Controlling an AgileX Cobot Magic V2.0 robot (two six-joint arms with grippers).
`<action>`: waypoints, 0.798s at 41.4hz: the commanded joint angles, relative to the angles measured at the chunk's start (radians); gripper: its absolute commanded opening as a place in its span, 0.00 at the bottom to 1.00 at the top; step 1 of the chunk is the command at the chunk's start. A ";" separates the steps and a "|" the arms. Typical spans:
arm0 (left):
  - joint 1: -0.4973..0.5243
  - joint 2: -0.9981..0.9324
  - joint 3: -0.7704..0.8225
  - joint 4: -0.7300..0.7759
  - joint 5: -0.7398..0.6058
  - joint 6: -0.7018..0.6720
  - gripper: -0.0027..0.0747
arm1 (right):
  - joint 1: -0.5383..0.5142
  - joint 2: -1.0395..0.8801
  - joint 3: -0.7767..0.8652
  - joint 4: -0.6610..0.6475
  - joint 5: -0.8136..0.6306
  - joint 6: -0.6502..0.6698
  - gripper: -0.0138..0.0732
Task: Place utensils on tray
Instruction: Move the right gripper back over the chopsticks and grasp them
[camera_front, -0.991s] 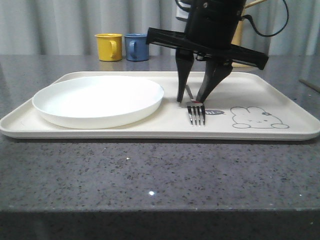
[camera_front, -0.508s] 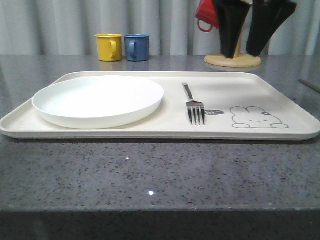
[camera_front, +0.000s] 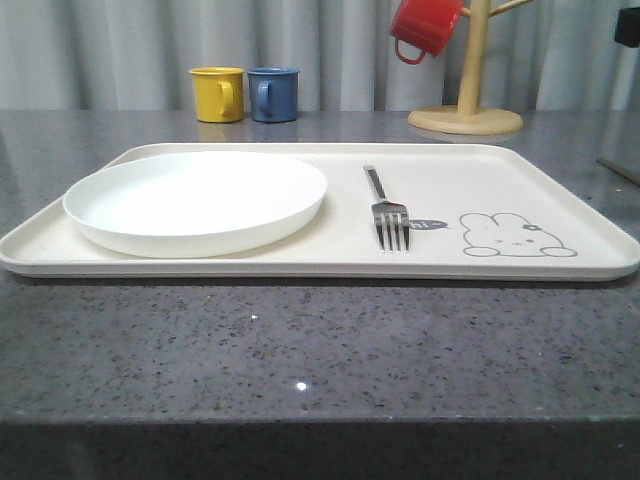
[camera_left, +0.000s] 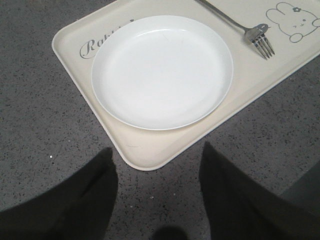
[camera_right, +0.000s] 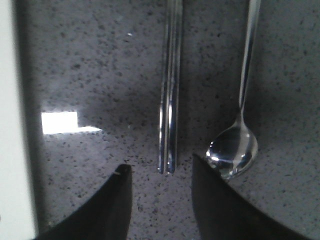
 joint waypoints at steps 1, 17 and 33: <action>-0.008 -0.004 -0.028 -0.003 -0.069 -0.009 0.51 | -0.055 -0.020 -0.005 0.058 -0.056 -0.047 0.47; -0.008 -0.004 -0.028 -0.003 -0.069 -0.009 0.51 | -0.090 0.055 -0.002 0.069 -0.122 -0.060 0.45; -0.008 -0.004 -0.028 -0.003 -0.069 -0.009 0.51 | -0.090 0.088 -0.002 0.096 -0.159 -0.061 0.45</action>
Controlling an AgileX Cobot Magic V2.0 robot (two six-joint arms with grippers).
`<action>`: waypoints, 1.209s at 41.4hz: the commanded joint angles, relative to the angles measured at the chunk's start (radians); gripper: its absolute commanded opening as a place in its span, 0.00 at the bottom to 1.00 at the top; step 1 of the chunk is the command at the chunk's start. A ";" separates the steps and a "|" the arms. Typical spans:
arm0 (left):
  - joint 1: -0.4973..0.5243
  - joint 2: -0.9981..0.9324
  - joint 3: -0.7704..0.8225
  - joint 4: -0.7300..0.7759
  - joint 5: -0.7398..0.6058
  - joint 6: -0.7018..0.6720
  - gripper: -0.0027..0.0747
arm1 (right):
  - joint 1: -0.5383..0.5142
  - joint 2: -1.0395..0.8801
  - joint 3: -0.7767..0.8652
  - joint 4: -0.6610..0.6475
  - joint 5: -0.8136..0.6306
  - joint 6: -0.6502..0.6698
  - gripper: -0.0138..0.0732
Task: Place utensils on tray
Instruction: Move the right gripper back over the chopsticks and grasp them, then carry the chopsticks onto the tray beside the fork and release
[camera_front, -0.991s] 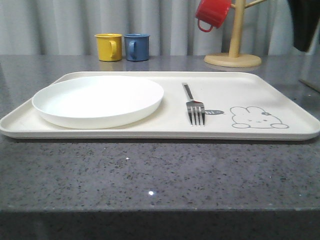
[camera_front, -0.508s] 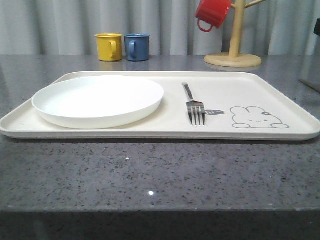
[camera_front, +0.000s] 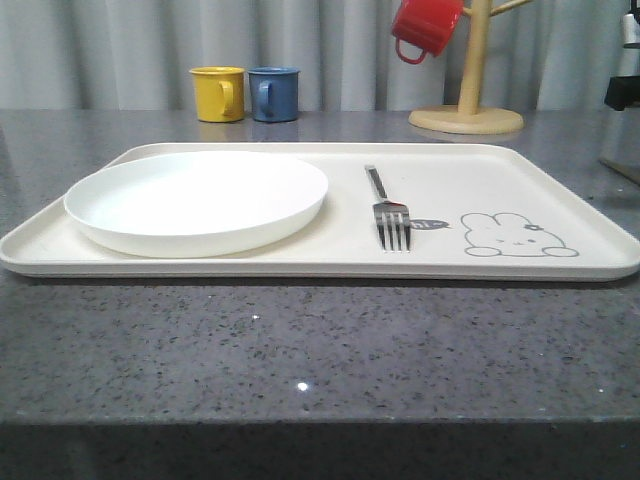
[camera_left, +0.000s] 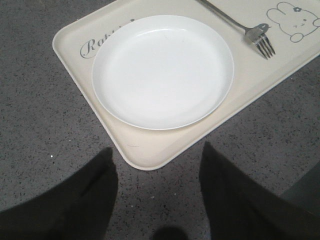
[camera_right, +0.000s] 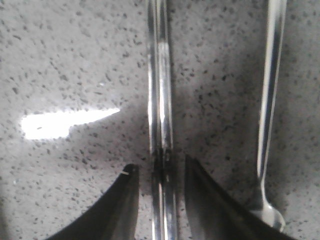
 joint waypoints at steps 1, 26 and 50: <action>-0.008 -0.004 -0.028 -0.003 -0.069 -0.009 0.51 | -0.006 -0.037 -0.020 0.009 -0.030 -0.013 0.45; -0.008 -0.004 -0.028 -0.003 -0.069 -0.009 0.51 | -0.006 -0.002 -0.024 0.009 -0.041 -0.013 0.32; -0.008 -0.004 -0.028 -0.003 -0.069 -0.009 0.51 | 0.066 -0.025 -0.090 0.011 0.046 -0.021 0.24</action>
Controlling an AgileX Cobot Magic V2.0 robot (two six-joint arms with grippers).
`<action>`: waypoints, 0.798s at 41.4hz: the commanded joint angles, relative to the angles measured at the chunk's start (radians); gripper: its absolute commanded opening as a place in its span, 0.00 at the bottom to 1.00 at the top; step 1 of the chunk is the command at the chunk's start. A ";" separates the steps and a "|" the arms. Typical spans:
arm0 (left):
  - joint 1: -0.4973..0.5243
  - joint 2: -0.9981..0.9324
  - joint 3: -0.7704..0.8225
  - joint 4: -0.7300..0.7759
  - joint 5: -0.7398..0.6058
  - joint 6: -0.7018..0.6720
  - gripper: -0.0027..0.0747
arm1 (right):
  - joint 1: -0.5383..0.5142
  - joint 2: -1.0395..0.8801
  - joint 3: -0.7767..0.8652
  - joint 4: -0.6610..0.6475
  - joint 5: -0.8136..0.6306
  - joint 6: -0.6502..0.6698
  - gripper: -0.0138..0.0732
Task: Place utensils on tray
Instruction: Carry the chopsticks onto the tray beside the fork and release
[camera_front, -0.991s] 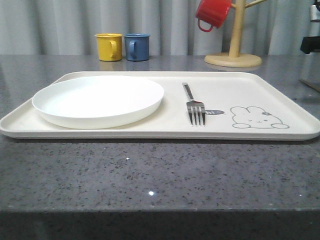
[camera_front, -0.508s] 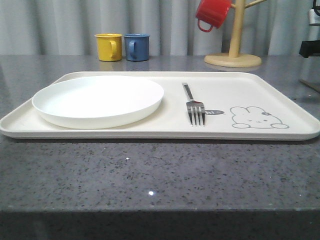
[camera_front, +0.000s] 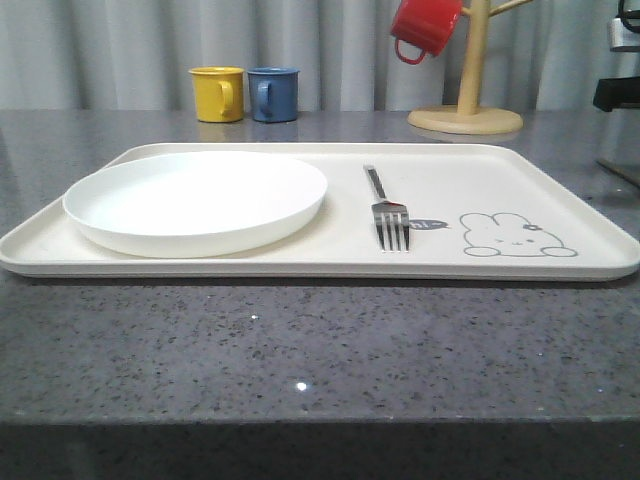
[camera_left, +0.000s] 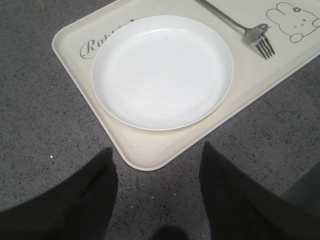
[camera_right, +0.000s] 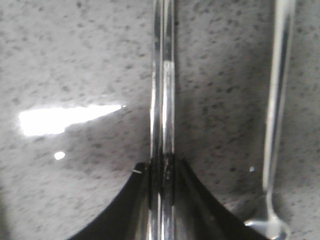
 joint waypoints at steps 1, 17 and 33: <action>-0.008 -0.004 -0.028 -0.003 -0.069 -0.007 0.51 | 0.050 -0.064 -0.047 0.009 0.012 -0.015 0.24; -0.008 -0.004 -0.028 -0.003 -0.069 -0.007 0.51 | 0.259 -0.103 -0.055 0.167 0.022 -0.015 0.24; -0.008 -0.004 -0.028 -0.003 -0.069 -0.007 0.51 | 0.306 -0.068 -0.053 0.305 -0.057 0.108 0.24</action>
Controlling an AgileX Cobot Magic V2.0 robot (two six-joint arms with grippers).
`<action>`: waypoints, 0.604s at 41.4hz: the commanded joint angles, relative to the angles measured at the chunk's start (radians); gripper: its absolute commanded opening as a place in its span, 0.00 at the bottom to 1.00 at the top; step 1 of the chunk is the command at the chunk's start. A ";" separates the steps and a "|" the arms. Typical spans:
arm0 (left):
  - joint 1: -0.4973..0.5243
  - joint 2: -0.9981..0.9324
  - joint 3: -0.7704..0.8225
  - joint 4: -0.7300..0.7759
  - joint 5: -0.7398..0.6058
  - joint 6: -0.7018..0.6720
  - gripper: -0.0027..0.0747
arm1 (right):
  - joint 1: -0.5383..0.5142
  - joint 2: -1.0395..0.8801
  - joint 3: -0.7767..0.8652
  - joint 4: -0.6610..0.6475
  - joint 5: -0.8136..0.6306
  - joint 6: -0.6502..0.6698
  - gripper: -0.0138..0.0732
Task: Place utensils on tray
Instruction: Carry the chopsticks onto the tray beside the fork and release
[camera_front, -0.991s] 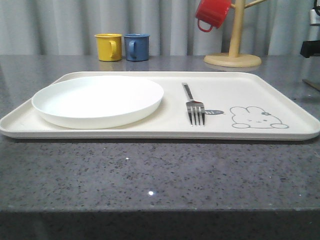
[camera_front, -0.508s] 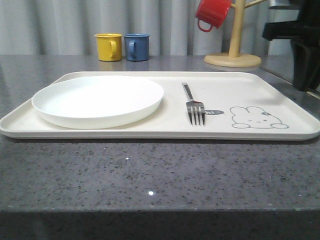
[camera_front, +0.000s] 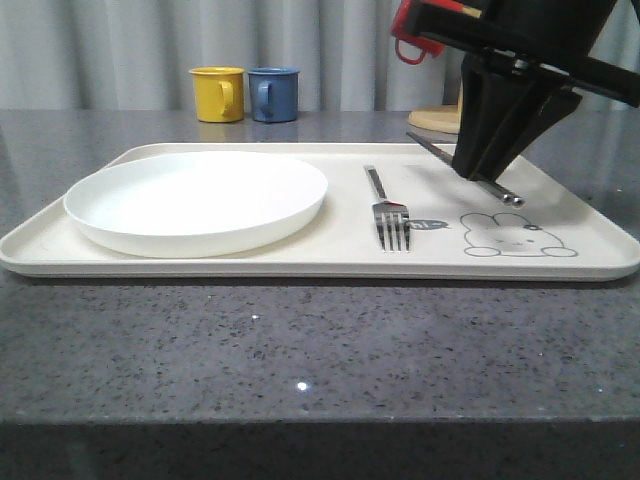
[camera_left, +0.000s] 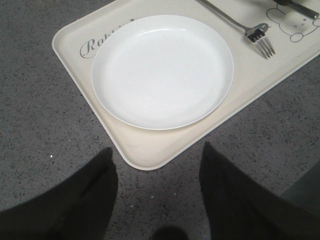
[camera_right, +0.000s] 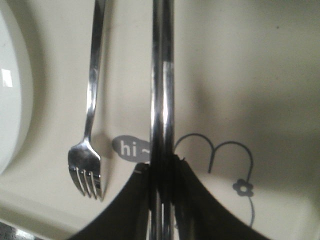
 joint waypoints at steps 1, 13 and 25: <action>-0.008 -0.004 -0.028 -0.003 -0.069 -0.007 0.51 | 0.000 -0.026 -0.030 0.025 -0.046 0.057 0.24; -0.008 -0.004 -0.028 -0.003 -0.069 -0.007 0.51 | 0.000 0.018 -0.029 0.032 -0.015 0.104 0.24; -0.008 -0.004 -0.028 -0.003 -0.069 -0.007 0.51 | 0.000 0.023 -0.029 0.033 -0.015 0.100 0.55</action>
